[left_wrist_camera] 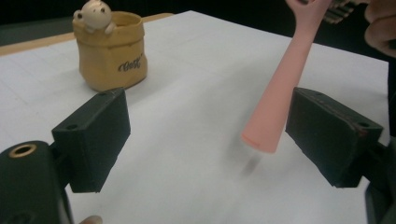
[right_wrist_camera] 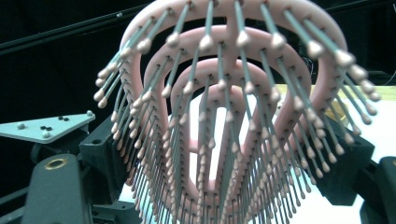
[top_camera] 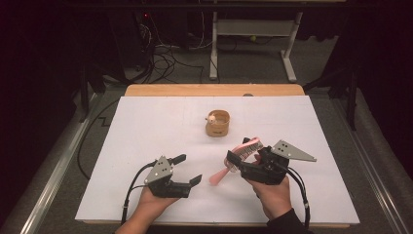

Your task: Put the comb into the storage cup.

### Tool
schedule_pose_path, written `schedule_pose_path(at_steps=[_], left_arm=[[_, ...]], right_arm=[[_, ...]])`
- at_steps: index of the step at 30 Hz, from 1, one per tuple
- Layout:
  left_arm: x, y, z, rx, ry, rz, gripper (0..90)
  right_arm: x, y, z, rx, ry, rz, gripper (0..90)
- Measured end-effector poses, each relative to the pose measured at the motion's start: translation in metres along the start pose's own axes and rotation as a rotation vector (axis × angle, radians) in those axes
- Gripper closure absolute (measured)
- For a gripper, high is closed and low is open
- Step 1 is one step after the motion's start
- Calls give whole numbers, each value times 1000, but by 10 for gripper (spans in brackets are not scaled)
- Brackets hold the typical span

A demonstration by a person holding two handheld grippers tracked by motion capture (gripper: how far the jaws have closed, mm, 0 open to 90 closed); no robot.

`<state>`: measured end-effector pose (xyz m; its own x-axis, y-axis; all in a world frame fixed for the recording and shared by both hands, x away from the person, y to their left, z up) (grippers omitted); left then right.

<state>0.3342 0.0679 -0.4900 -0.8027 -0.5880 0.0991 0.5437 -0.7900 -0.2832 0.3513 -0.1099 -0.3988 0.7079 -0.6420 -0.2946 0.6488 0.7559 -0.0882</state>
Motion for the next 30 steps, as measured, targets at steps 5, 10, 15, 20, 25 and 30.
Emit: schedule_pose_path(at_steps=[5,10,15,20,25,30], left_arm=[[-8,-4,0,22,-3,34,102],[-18,-10,-1,32,-25,54,101],[-28,-14,-5,20,-39,79,53],[-37,-17,-5,20,-63,106,0],[-40,-21,-5,24,-59,115,0],[-45,-24,-8,19,-62,124,0]], right_arm=[[3,-3,2,5,-4,-13,206],[6,-6,4,5,-15,-26,206],[9,-9,5,9,-17,-34,206],[12,-14,8,14,-23,-45,206],[15,-20,13,26,-37,-57,206],[17,-26,18,33,-53,-68,206]])
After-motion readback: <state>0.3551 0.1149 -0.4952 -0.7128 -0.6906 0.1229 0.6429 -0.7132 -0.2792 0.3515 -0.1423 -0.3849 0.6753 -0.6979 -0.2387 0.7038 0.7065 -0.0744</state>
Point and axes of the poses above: each handheld gripper's, and its own axes: y roughly forward along the jaws, z roughly out of its top, x roughly to its right, the point moved 9 cm from there along y, roughly forward along the jaws, and after that the axes turned 3 degrees about x, right-handed, at the moved point
